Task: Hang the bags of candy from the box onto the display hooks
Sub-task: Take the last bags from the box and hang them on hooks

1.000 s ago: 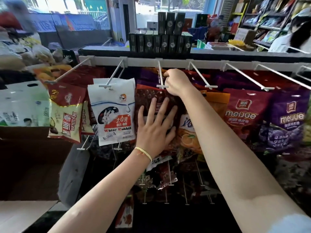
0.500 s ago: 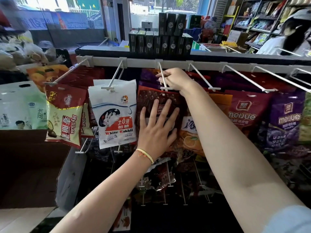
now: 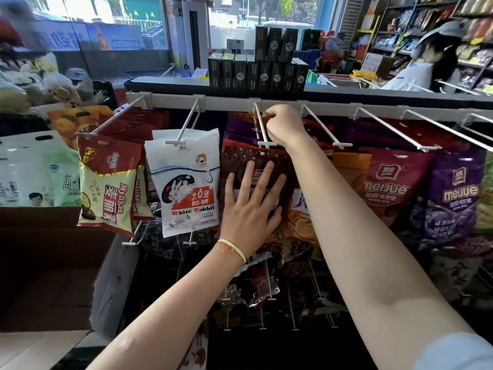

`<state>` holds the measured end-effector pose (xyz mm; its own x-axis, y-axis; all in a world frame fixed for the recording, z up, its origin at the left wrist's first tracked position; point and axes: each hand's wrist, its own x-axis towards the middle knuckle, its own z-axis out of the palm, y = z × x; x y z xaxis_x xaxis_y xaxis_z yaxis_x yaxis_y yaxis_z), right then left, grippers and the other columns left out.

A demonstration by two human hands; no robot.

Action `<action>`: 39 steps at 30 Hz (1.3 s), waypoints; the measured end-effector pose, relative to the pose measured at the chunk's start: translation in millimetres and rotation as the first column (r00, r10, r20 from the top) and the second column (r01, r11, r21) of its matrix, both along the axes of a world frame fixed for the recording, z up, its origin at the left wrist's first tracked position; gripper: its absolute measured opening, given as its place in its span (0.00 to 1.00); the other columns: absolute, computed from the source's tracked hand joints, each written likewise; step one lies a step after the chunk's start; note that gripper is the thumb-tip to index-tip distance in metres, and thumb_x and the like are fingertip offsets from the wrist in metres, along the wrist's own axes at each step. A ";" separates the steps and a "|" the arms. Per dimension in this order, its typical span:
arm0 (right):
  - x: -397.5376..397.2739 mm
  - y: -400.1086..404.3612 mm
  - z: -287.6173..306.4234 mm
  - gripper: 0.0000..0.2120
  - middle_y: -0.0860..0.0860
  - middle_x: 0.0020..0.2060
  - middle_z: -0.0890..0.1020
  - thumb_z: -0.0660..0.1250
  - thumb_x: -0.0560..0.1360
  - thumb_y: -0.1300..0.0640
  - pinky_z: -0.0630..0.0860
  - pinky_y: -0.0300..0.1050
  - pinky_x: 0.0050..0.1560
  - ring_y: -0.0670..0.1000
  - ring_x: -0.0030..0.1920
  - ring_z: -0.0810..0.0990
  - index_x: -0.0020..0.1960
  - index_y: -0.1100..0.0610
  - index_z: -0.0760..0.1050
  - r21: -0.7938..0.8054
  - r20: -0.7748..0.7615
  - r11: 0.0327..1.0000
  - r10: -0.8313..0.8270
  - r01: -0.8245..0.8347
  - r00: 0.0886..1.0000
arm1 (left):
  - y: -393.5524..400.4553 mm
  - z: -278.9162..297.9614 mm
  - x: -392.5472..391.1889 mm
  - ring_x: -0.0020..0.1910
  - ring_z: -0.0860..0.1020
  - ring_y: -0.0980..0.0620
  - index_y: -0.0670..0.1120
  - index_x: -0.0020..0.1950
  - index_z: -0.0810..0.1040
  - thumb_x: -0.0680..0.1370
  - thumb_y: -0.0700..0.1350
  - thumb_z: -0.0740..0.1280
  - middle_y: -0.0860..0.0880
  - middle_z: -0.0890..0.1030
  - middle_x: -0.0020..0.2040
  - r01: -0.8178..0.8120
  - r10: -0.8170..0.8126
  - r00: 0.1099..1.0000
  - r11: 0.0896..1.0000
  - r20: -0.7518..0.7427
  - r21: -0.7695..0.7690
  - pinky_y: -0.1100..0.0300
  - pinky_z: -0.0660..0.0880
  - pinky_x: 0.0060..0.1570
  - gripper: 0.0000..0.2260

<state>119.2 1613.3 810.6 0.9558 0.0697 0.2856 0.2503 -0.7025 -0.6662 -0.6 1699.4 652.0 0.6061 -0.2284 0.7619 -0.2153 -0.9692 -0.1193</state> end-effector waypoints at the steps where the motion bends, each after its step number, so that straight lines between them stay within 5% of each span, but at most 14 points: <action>1: 5.5 1.8 -1.7 0.18 0.58 0.62 0.81 0.60 0.77 0.68 0.72 0.42 0.58 0.57 0.65 0.77 0.64 0.62 0.79 -0.043 0.005 0.999 -0.008 0.008 1.000 | 0.1 0.0 -0.4 0.80 0.54 0.40 0.53 0.80 0.63 0.81 0.57 0.60 0.46 0.58 0.81 0.002 -0.002 1.000 1.000 -0.001 0.003 0.34 0.54 0.75 0.27; 6: 27.5 8.4 -2.4 0.21 0.56 0.68 0.77 0.63 0.78 0.63 0.68 0.51 0.71 0.57 0.69 0.73 0.71 0.59 0.73 -0.126 -0.098 0.992 0.001 -0.014 0.995 | -0.4 -0.2 -0.3 0.80 0.54 0.40 0.53 0.80 0.63 0.81 0.57 0.60 0.47 0.58 0.81 0.007 -0.007 1.000 1.000 0.000 0.000 0.34 0.54 0.75 0.27; 8: 31.5 8.1 -2.0 0.16 0.54 0.61 0.81 0.63 0.78 0.63 0.71 0.54 0.69 0.56 0.64 0.78 0.65 0.59 0.78 -0.057 -0.121 0.998 0.004 -0.011 0.993 | -0.3 -0.6 -0.4 0.80 0.54 0.40 0.53 0.80 0.63 0.81 0.57 0.61 0.47 0.58 0.81 0.006 -0.006 1.000 1.000 0.001 -0.003 0.34 0.55 0.74 0.27; 12: 29.8 5.1 0.3 0.10 0.50 0.50 0.81 0.65 0.80 0.65 0.71 0.38 0.51 0.47 0.52 0.78 0.58 0.59 0.82 0.088 -0.170 0.994 0.073 -0.059 0.983 | -0.2 -1.0 -0.4 0.80 0.54 0.40 0.53 0.80 0.63 0.81 0.57 0.61 0.47 0.58 0.82 0.011 -0.011 1.000 1.000 -0.003 -0.007 0.34 0.55 0.74 0.27; 16: 22.5 4.3 4.2 0.18 0.51 0.60 0.82 0.57 0.80 0.65 0.70 0.42 0.63 0.51 0.64 0.76 0.48 0.53 0.84 0.152 -0.198 0.985 0.115 -0.085 0.973 | -0.7 -1.1 -0.8 0.80 0.55 0.40 0.53 0.80 0.63 0.81 0.56 0.61 0.47 0.58 0.81 0.006 -0.006 1.000 1.000 0.001 -0.011 0.34 0.54 0.75 0.27; 21: 1.0 -1.8 12.8 0.22 0.50 0.46 0.85 0.50 0.82 0.56 0.64 0.48 0.62 0.48 0.54 0.76 0.44 0.61 0.81 0.283 -0.258 0.951 0.205 -0.129 0.944 | -1.0 0.8 -3.4 0.80 0.56 0.40 0.53 0.80 0.64 0.81 0.56 0.60 0.47 0.58 0.81 0.006 -0.006 1.000 1.000 -0.007 -0.011 0.34 0.54 0.75 0.27; 24: -3.5 -3.0 13.2 0.32 0.52 0.49 0.84 0.44 0.85 0.46 0.59 0.47 0.59 0.50 0.55 0.77 0.44 0.59 0.84 0.235 -0.277 0.964 0.190 -0.125 0.942 | -2.6 2.1 -6.9 0.80 0.56 0.39 0.53 0.79 0.64 0.81 0.56 0.60 0.47 0.59 0.81 0.006 -0.006 1.000 1.000 -0.010 -0.019 0.34 0.54 0.75 0.27; 27: -4.2 -7.5 13.6 0.32 0.56 0.52 0.82 0.42 0.85 0.40 0.58 0.49 0.59 0.53 0.62 0.75 0.51 0.59 0.79 0.178 -0.284 0.978 0.156 -0.108 0.946 | -4.2 2.7 -9.9 0.80 0.57 0.39 0.53 0.79 0.64 0.81 0.57 0.61 0.47 0.59 0.81 0.003 -0.003 1.000 1.000 -0.009 -0.027 0.34 0.54 0.75 0.27; 32: -11.4 -10.3 17.0 0.39 0.51 0.57 0.83 0.40 0.84 0.38 0.60 0.48 0.66 0.46 0.54 0.76 0.54 0.58 0.85 0.105 -0.326 0.978 0.203 -0.178 0.923 | -9.4 3.3 -12.5 0.80 0.56 0.39 0.52 0.80 0.64 0.81 0.56 0.60 0.46 0.59 0.81 -0.001 0.000 1.000 0.999 -0.020 -0.047 0.33 0.55 0.74 0.26; 35: -17.6 -6.3 20.3 0.38 0.52 0.63 0.80 0.40 0.84 0.37 0.56 0.52 0.73 0.49 0.63 0.73 0.55 0.56 0.85 0.067 -0.347 0.981 0.194 -0.182 0.918 | -9.7 3.8 -13.7 0.80 0.55 0.39 0.52 0.80 0.64 0.81 0.56 0.60 0.46 0.59 0.81 -0.010 0.008 0.999 0.999 -0.032 -0.047 0.33 0.55 0.74 0.27; 39: -20.4 -9.4 23.1 0.39 0.46 0.45 0.80 0.41 0.84 0.36 0.60 0.50 0.69 0.42 0.48 0.73 0.49 0.56 0.86 0.049 -0.360 0.980 0.200 -0.195 0.911 | -10.7 8.9 -15.3 0.81 0.52 0.38 0.52 0.79 0.64 0.81 0.57 0.58 0.45 0.57 0.82 -0.009 0.006 0.998 0.999 -0.067 -0.038 0.33 0.51 0.75 0.27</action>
